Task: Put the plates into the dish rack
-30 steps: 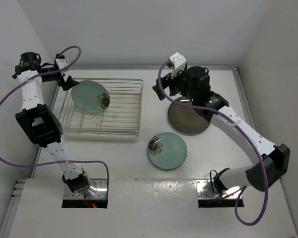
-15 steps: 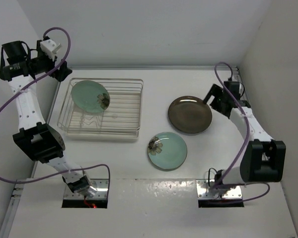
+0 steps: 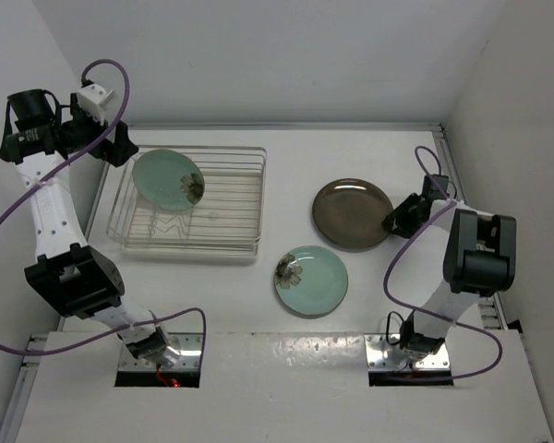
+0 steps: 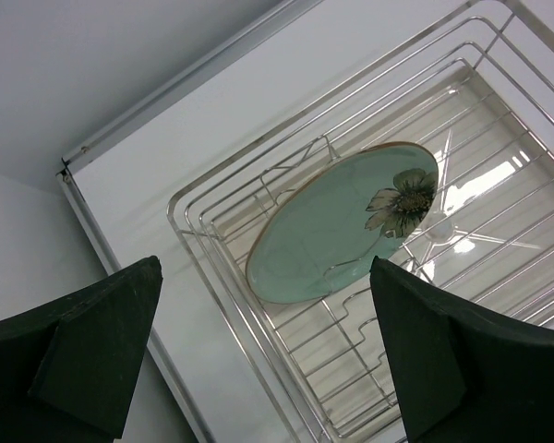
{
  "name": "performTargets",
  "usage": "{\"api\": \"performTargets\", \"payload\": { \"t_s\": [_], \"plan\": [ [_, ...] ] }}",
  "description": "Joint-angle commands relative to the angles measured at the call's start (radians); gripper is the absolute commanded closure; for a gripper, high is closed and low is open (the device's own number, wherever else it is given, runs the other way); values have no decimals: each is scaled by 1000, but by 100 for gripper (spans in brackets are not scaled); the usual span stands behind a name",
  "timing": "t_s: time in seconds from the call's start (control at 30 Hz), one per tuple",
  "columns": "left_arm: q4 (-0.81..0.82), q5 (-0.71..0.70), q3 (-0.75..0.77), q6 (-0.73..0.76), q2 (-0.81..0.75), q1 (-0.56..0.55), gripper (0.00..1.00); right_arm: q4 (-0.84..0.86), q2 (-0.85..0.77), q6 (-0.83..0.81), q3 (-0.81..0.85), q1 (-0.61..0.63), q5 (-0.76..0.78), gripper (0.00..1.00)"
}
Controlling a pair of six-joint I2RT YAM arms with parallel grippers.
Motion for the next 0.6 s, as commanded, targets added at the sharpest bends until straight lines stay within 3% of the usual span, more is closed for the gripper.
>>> {"api": "performTargets", "payload": {
  "t_s": [0.0,0.13,0.2,0.33,0.43,0.5,0.53,0.57],
  "plan": [
    [-11,29,-2,-28,-51,5,0,93,36,72,-39,-29,-78,59],
    [-11,29,-2,-28,-51,-5,0,138,42,89,-85,-75,-139,90],
    [-20,29,-2,-28,-51,-5,0,161,36,85,-98,-93,-159,100],
    [-20,47,7,-17,-51,-15,0,215,-78,-7,-95,-119,-233,100],
    [-29,47,20,-17,-29,-41,0,201,-166,-122,20,-90,-254,100],
    [-29,47,29,-8,-18,-66,0,152,-247,-188,80,-16,-179,100],
    [-29,47,38,-8,-18,-77,0,120,-284,-298,167,6,-147,100],
    [-29,47,49,-8,-9,-87,0,112,-319,-328,190,50,-45,100]
  ]
}}
